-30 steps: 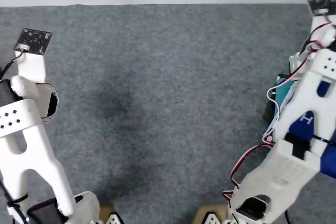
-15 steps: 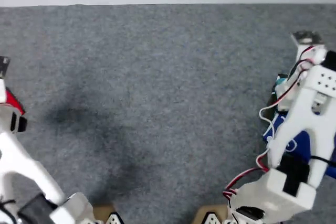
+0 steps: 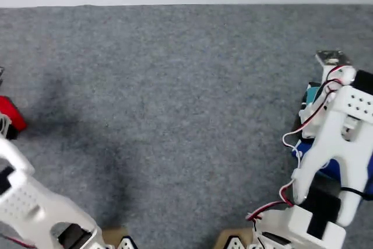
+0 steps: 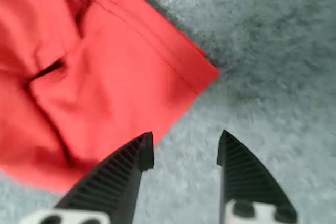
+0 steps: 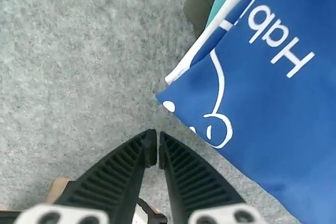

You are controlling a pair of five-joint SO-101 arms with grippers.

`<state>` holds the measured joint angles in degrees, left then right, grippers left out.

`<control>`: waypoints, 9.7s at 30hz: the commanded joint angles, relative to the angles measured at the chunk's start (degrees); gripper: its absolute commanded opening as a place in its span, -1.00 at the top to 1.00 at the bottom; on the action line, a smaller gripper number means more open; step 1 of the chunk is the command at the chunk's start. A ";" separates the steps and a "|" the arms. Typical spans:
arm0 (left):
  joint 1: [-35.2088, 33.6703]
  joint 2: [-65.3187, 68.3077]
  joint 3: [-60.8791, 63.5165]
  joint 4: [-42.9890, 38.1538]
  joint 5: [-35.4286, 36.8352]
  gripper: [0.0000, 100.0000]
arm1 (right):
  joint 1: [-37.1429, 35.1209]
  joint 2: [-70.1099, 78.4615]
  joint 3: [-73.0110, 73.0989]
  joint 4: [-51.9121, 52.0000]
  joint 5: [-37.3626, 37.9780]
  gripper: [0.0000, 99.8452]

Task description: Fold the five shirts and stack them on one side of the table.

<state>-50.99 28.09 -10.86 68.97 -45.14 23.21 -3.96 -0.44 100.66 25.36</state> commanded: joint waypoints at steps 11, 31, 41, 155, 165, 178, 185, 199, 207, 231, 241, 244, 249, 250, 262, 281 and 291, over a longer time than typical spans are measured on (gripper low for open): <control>1.58 26.29 -33.27 4.84 3.08 0.80 | -2.86 -6.11 -0.44 2.24 -6.86 0.98; 20.48 13.63 -77.41 31.65 18.11 0.99 | -9.63 -16.84 -0.35 2.33 -7.03 0.98; 54.68 -9.93 -73.63 31.56 25.05 0.99 | -9.80 -21.23 7.91 2.24 -6.77 0.98; 23.82 -47.82 2.51 31.47 9.49 0.99 | -30.90 -12.44 -2.20 -5.14 0.97 0.98; 16.09 -47.91 8.13 31.47 9.23 0.99 | -40.75 2.33 -3.96 -29.14 0.62 0.87; 17.49 -47.82 11.12 31.38 6.95 0.99 | -51.03 40.40 -40.53 -38.73 -11.96 0.59; 19.69 -48.26 11.12 31.38 7.12 0.99 | -55.16 62.46 -64.97 -39.16 -11.96 0.59; 20.57 -47.74 11.12 31.38 7.30 0.99 | -54.55 78.02 -92.57 -25.27 0.53 0.99; 20.57 -48.26 11.03 31.38 7.30 0.99 | -52.00 68.44 -95.74 -18.95 3.52 0.98; 18.90 -53.19 10.42 31.38 7.30 0.99 | -47.25 29.76 -72.70 2.42 3.43 0.98; 21.54 -53.10 -5.76 28.04 14.24 0.99 | -42.86 5.23 -58.73 -2.95 3.25 0.98; 25.23 -53.10 -9.19 26.37 14.24 0.99 | -40.66 1.27 -58.73 -7.08 3.52 0.98; 27.96 -53.10 -12.97 21.63 14.24 0.99 | -39.69 -5.85 -58.73 -13.23 6.59 0.98; 28.31 -53.10 -13.32 20.40 14.24 0.99 | -39.69 -7.25 -58.73 -14.11 7.91 0.98; 28.57 -53.10 -29.93 17.23 16.70 0.99 | -36.62 -21.76 -58.73 -20.09 20.22 0.98; 28.13 -53.19 -49.80 31.56 11.87 0.99 | -25.01 -34.33 -58.37 -11.03 30.59 0.98; 28.40 -52.57 -31.96 31.38 6.51 0.99 | -25.27 -33.89 -40.79 -10.07 30.33 0.98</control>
<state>-22.77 -25.45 -50.33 99.38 -36.00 -2.99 -38.24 -47.65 92.84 55.34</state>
